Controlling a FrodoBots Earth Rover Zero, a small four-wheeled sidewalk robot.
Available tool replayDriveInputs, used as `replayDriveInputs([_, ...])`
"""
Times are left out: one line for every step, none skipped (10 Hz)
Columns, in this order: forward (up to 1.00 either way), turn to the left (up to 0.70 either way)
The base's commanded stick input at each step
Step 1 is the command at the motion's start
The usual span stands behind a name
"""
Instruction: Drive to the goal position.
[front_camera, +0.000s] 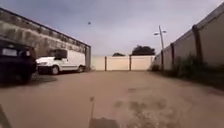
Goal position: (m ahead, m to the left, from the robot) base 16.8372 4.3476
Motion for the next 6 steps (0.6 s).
replayDriveInputs([0.70,0.00])
replayDriveInputs([0.70,0.00])
replayDriveInputs([0.70,0.00])
replayDriveInputs([0.70,0.00])
replayDriveInputs([0.70,0.00])
replayDriveInputs([0.70,0.00])
